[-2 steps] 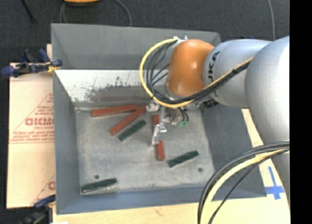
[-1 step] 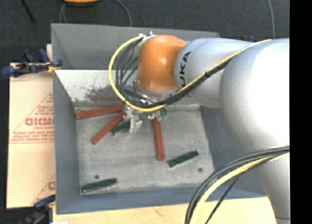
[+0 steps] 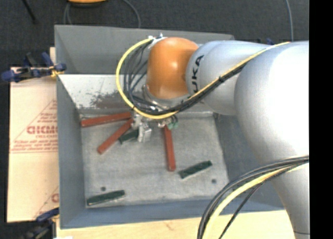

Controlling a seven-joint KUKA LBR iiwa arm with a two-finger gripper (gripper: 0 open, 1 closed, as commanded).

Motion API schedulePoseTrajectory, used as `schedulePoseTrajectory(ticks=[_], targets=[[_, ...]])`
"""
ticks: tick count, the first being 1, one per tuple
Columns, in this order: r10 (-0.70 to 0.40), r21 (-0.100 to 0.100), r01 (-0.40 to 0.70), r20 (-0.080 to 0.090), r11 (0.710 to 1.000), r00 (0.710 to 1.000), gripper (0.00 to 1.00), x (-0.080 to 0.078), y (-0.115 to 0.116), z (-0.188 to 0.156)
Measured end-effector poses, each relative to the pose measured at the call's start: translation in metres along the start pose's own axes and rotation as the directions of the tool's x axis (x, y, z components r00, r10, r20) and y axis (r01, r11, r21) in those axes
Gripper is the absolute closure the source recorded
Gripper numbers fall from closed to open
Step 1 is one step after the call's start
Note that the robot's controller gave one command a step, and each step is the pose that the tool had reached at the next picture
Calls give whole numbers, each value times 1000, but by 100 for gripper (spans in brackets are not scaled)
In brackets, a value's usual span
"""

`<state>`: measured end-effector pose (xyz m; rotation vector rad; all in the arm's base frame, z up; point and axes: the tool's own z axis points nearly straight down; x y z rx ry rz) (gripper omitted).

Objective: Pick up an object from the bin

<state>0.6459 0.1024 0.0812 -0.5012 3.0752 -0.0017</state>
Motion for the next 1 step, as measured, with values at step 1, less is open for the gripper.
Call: schedulePoseTrajectory(ticks=[1], targets=[[-32,-5,32,-23,999,999,100,14,12,-200]])
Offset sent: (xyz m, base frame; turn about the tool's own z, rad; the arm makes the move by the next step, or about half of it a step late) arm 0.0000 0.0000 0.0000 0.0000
